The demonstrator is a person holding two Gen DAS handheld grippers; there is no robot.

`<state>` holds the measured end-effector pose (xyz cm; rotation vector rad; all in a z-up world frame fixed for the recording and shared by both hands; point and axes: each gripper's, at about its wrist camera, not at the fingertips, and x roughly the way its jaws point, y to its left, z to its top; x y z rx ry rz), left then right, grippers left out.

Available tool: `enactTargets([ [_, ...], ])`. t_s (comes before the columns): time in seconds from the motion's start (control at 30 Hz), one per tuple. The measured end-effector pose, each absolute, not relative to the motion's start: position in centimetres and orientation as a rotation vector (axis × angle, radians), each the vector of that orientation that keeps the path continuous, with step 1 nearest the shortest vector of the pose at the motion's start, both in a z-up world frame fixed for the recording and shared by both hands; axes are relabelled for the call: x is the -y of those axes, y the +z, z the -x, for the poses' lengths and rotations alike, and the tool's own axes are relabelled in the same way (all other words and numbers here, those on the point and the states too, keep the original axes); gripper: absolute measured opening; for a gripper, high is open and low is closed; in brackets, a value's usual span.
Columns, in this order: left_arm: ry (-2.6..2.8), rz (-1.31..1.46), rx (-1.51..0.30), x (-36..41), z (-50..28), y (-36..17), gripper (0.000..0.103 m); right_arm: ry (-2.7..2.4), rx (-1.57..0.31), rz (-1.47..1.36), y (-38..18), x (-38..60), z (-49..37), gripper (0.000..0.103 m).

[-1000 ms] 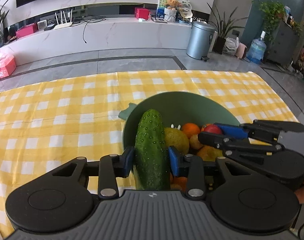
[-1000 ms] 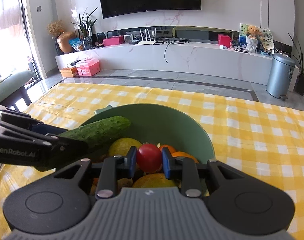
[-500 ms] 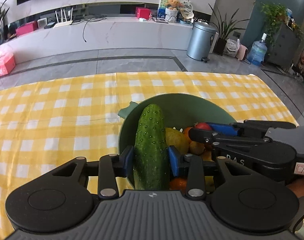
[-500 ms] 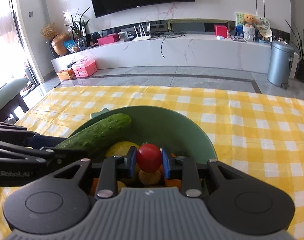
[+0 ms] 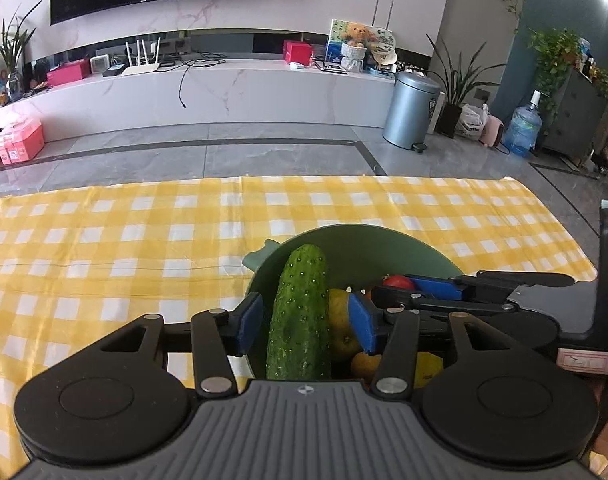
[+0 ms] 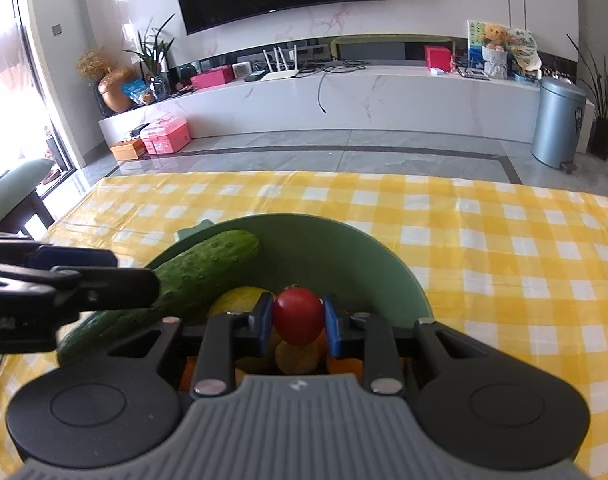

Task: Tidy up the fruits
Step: 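Lower the cucumber and tomato into the colander with both tools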

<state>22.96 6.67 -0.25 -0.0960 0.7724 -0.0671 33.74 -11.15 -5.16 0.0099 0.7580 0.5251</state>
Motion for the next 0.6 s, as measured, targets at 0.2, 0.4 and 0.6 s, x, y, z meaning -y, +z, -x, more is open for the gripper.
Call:
enactTargets([
  [0.2,-0.058,0.07,-0.769,-6.3,-22.8,-0.4,0.059,0.527,-0.766,0.008,-5.8,10.8,-34.0,0.025],
  [0.4,-0.056,0.049,-0.754,-5.9,-21.9,-0.2,0.059,0.522,-0.749,-0.014,-5.4,11.5,-33.7,0.038],
  [0.6,-0.049,0.013,-0.688,-5.4,-19.7,1.4,0.06,0.497,-0.701,-0.035,-3.8,12.6,-32.0,0.039],
])
